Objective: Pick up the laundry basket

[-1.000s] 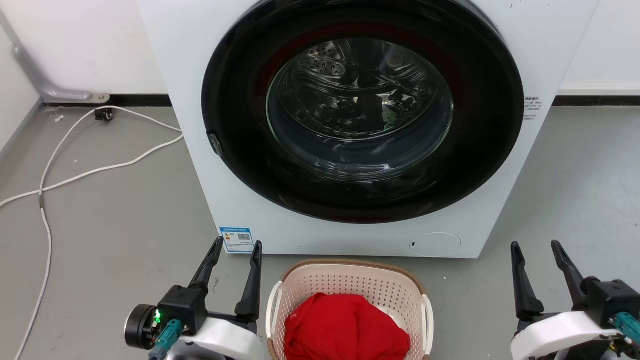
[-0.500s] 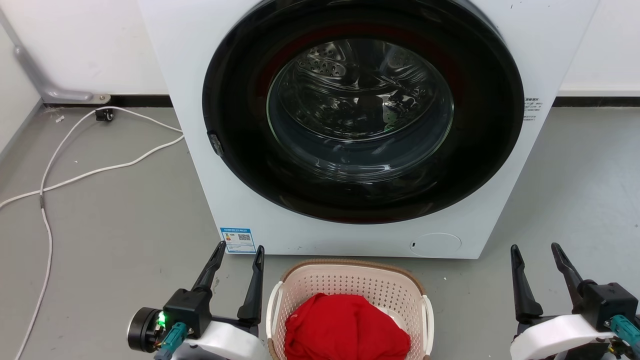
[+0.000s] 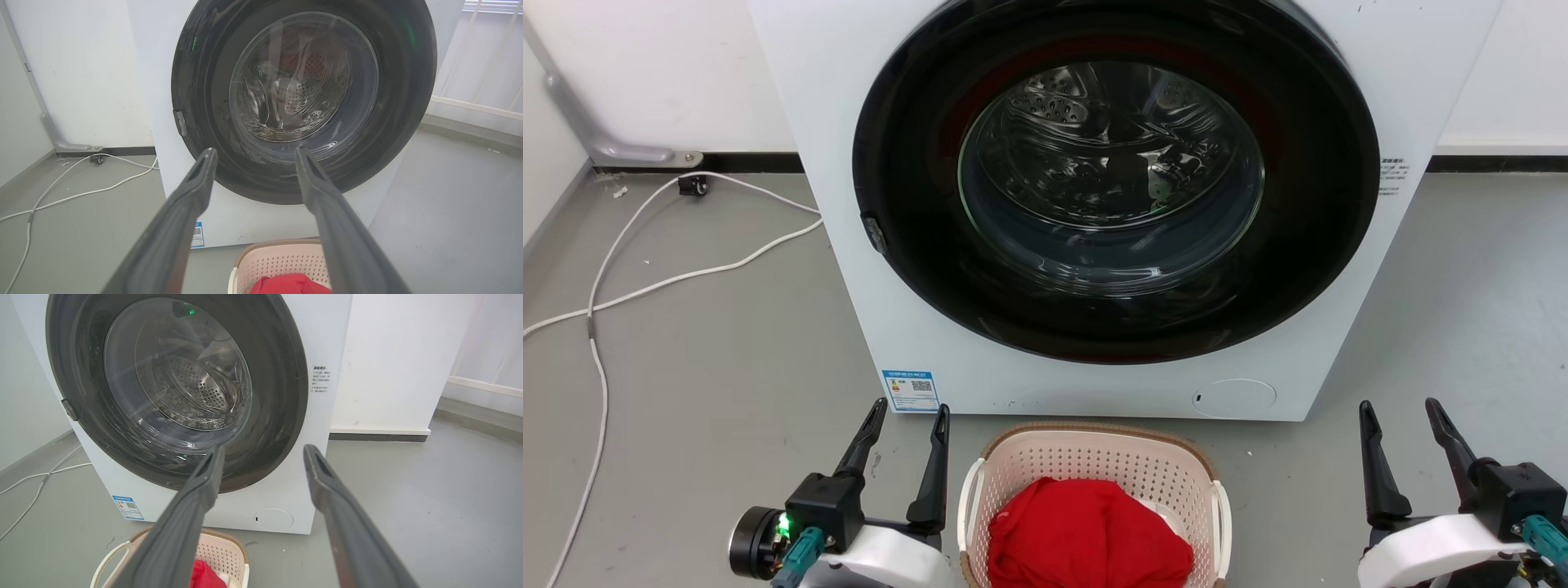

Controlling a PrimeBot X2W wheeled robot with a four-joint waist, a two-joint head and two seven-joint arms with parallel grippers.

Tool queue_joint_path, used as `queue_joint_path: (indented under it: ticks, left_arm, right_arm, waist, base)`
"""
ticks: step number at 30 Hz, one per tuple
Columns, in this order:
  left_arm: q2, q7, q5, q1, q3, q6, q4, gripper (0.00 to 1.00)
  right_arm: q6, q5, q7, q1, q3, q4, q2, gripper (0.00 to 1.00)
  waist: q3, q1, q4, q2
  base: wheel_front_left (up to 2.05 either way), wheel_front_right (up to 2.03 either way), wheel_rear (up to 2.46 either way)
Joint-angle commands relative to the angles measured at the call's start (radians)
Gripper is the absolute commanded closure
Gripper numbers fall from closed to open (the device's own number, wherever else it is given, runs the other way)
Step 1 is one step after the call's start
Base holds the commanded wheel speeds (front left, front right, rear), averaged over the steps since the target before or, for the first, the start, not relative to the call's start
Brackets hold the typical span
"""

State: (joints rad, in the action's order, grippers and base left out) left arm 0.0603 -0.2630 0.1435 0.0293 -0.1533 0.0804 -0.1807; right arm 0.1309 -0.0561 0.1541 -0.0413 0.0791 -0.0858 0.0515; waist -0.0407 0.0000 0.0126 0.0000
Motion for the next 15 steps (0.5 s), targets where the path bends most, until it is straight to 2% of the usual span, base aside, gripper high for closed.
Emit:
queue_joint_path:
  ticks: [1,15]
  left_arm:
    - [-0.002,-0.002,-0.001,0.008,0.003,0.004,-0.001,0.0]
    - [-0.005,-0.002,0.002,0.035,0.012,0.005,-0.016,0.0]
  right_arm:
    - [0.0,-0.002,0.006,0.003,0.0,-0.002,-0.002,0.0]
    - [0.0,-0.009,-0.013,0.019,0.012,-0.016,-0.002,0.0]
  waist:
    - [0.001,0.0,0.0,0.0]
    - [0.023,0.0,0.005,0.0]
  base:
    - [0.0,0.0,0.0]
    - [0.0,0.0,0.0]
